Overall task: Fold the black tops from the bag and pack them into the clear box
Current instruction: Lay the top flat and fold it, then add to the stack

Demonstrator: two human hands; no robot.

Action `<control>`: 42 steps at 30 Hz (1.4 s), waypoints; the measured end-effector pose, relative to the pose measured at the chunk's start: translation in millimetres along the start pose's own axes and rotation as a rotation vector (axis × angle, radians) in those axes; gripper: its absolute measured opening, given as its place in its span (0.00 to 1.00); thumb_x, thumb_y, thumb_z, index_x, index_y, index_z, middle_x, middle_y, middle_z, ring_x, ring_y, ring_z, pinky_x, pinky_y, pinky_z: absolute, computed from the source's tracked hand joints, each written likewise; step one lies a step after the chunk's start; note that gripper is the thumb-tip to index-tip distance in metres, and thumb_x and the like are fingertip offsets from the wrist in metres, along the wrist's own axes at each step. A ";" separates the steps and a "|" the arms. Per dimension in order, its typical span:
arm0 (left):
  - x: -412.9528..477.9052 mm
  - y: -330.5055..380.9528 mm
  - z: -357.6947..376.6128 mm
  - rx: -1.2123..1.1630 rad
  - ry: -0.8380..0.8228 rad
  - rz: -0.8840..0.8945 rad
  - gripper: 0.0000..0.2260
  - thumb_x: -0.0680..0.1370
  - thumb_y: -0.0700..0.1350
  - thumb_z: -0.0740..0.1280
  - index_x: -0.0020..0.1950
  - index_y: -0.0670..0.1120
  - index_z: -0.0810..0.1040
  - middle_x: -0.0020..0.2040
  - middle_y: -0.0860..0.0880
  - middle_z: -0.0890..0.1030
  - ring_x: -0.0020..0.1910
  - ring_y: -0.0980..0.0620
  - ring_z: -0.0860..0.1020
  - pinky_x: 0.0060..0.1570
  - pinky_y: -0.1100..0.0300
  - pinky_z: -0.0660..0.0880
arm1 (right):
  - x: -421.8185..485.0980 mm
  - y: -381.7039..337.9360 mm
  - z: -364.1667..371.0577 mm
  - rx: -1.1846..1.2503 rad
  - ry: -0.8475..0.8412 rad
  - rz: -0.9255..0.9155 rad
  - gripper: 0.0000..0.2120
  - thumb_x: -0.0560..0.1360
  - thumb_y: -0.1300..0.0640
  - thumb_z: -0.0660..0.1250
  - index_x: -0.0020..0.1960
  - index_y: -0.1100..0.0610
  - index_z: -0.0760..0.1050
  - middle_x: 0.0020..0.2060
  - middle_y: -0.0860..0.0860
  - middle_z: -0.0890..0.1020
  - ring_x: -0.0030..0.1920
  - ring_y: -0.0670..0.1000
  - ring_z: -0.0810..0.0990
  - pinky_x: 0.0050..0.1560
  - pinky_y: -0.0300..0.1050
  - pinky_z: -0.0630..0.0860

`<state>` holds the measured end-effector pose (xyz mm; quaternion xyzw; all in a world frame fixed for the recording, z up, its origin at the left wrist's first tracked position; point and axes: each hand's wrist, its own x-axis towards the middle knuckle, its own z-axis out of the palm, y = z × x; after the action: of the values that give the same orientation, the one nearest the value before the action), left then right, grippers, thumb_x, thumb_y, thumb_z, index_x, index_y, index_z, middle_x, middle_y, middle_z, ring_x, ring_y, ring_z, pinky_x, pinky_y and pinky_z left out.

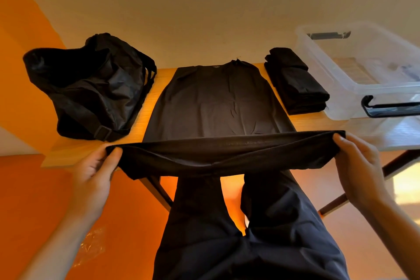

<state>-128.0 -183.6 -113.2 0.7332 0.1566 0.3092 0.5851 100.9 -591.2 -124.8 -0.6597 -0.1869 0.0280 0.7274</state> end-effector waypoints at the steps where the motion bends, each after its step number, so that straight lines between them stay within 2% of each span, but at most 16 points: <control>1: 6.7 -0.7 4.1 0.013 0.010 -0.009 0.17 0.79 0.61 0.67 0.50 0.47 0.82 0.49 0.27 0.74 0.48 0.37 0.76 0.52 0.44 0.69 | 5.2 0.5 3.2 -0.034 0.018 -0.010 0.11 0.83 0.57 0.59 0.50 0.58 0.79 0.42 0.52 0.80 0.47 0.49 0.78 0.49 0.37 0.77; 3: 22.4 -5.0 12.9 0.029 0.038 -0.031 0.15 0.82 0.55 0.65 0.47 0.44 0.79 0.45 0.38 0.78 0.49 0.43 0.77 0.51 0.46 0.70 | 18.5 3.5 8.3 -0.124 0.054 -0.034 0.12 0.85 0.58 0.58 0.50 0.56 0.80 0.42 0.51 0.81 0.47 0.50 0.79 0.49 0.40 0.78; 6: 46.3 -9.2 25.0 0.136 0.086 0.003 0.16 0.85 0.47 0.63 0.40 0.40 0.73 0.36 0.42 0.75 0.39 0.41 0.74 0.44 0.52 0.69 | 41.3 11.4 11.9 -0.265 0.099 -0.075 0.15 0.84 0.55 0.62 0.45 0.65 0.78 0.38 0.65 0.76 0.41 0.66 0.75 0.44 0.55 0.73; 7: 53.5 -9.0 28.5 0.178 0.113 0.025 0.17 0.85 0.46 0.64 0.37 0.41 0.71 0.32 0.46 0.73 0.34 0.44 0.72 0.40 0.56 0.67 | 48.4 13.4 12.9 -0.310 0.110 -0.080 0.18 0.84 0.54 0.63 0.43 0.67 0.75 0.36 0.68 0.73 0.39 0.69 0.72 0.42 0.55 0.70; 9: 68.8 -8.5 34.5 0.266 0.158 0.066 0.19 0.84 0.44 0.65 0.33 0.45 0.69 0.28 0.53 0.70 0.29 0.53 0.67 0.34 0.60 0.64 | 61.1 14.1 17.2 -0.391 0.129 -0.072 0.20 0.84 0.53 0.64 0.39 0.67 0.72 0.33 0.67 0.70 0.35 0.65 0.69 0.41 0.54 0.67; 12: 90.5 -13.3 41.0 0.349 0.212 0.100 0.10 0.82 0.44 0.69 0.42 0.43 0.80 0.35 0.50 0.79 0.36 0.52 0.78 0.40 0.54 0.75 | 77.6 14.2 23.2 -0.456 0.145 -0.052 0.20 0.83 0.52 0.65 0.37 0.64 0.73 0.31 0.64 0.71 0.32 0.56 0.70 0.39 0.51 0.67; 13: 97.1 -14.6 42.1 0.362 0.241 0.094 0.06 0.81 0.44 0.71 0.48 0.42 0.82 0.39 0.50 0.82 0.40 0.55 0.81 0.44 0.57 0.78 | 82.7 14.3 24.8 -0.471 0.151 -0.055 0.20 0.83 0.51 0.65 0.37 0.63 0.75 0.31 0.63 0.72 0.32 0.55 0.70 0.39 0.51 0.68; 15: 110.4 -17.5 43.1 0.362 0.291 0.085 0.07 0.80 0.45 0.72 0.55 0.42 0.82 0.43 0.50 0.83 0.45 0.57 0.83 0.49 0.60 0.79 | 92.9 13.5 28.4 -0.514 0.167 -0.076 0.18 0.82 0.51 0.67 0.38 0.60 0.78 0.30 0.60 0.75 0.32 0.54 0.74 0.39 0.51 0.70; 18: 126.3 -16.4 45.4 0.383 0.297 0.103 0.06 0.80 0.45 0.71 0.54 0.44 0.80 0.44 0.48 0.83 0.45 0.54 0.83 0.50 0.59 0.79 | 106.8 8.9 36.4 -0.581 0.199 -0.125 0.11 0.81 0.52 0.69 0.44 0.57 0.83 0.35 0.54 0.82 0.38 0.51 0.82 0.44 0.52 0.79; 23: 152.3 -20.8 46.4 0.441 0.287 0.043 0.03 0.81 0.45 0.70 0.51 0.46 0.79 0.41 0.53 0.81 0.42 0.55 0.81 0.51 0.51 0.80 | 136.2 8.3 47.4 -0.648 0.216 -0.150 0.12 0.80 0.52 0.70 0.44 0.59 0.83 0.35 0.55 0.83 0.39 0.54 0.83 0.48 0.58 0.82; 26: 167.2 -24.5 45.8 0.466 0.269 0.007 0.04 0.81 0.46 0.69 0.51 0.46 0.79 0.40 0.50 0.82 0.42 0.53 0.81 0.49 0.50 0.81 | 151.6 8.0 51.8 -0.695 0.202 -0.131 0.13 0.80 0.51 0.70 0.43 0.60 0.82 0.34 0.58 0.82 0.38 0.57 0.82 0.46 0.60 0.82; 32: 196.5 -29.4 53.4 0.489 0.284 -0.042 0.03 0.82 0.46 0.68 0.51 0.46 0.78 0.42 0.51 0.81 0.46 0.52 0.81 0.48 0.59 0.77 | 187.6 11.0 52.7 -0.847 0.145 -0.112 0.14 0.79 0.46 0.68 0.39 0.52 0.80 0.31 0.53 0.81 0.34 0.54 0.82 0.46 0.59 0.83; 34: 207.6 -31.2 58.4 0.516 0.279 -0.063 0.03 0.82 0.45 0.68 0.51 0.46 0.78 0.42 0.50 0.80 0.46 0.52 0.81 0.49 0.57 0.78 | 200.1 14.4 54.6 -0.908 0.157 -0.110 0.14 0.78 0.44 0.67 0.36 0.50 0.78 0.30 0.50 0.80 0.35 0.53 0.81 0.47 0.61 0.82; 36: 219.0 -33.6 63.6 0.548 0.261 -0.090 0.04 0.82 0.45 0.68 0.52 0.45 0.78 0.45 0.48 0.81 0.46 0.51 0.80 0.51 0.55 0.78 | 211.0 15.0 58.8 -0.995 0.156 -0.115 0.12 0.77 0.46 0.67 0.37 0.49 0.78 0.31 0.49 0.79 0.37 0.53 0.80 0.48 0.57 0.81; 39: 233.2 -35.0 72.8 0.606 0.245 -0.116 0.06 0.83 0.45 0.66 0.55 0.43 0.78 0.49 0.46 0.81 0.48 0.51 0.78 0.51 0.57 0.73 | 228.7 16.5 66.2 -1.106 0.086 -0.094 0.11 0.79 0.52 0.68 0.40 0.55 0.80 0.34 0.52 0.79 0.40 0.54 0.79 0.48 0.51 0.77; 42: 244.4 -39.4 85.1 0.700 0.201 -0.132 0.07 0.84 0.44 0.64 0.58 0.41 0.77 0.52 0.44 0.80 0.53 0.47 0.79 0.53 0.55 0.74 | 243.7 20.2 72.4 -1.257 0.056 -0.088 0.10 0.79 0.52 0.68 0.41 0.54 0.81 0.37 0.53 0.80 0.43 0.54 0.78 0.51 0.54 0.75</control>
<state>117.0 -93.3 -95.3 0.8432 0.3566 0.2690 0.2990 309.0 -449.9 -82.8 -0.9532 -0.1755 -0.1346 0.2061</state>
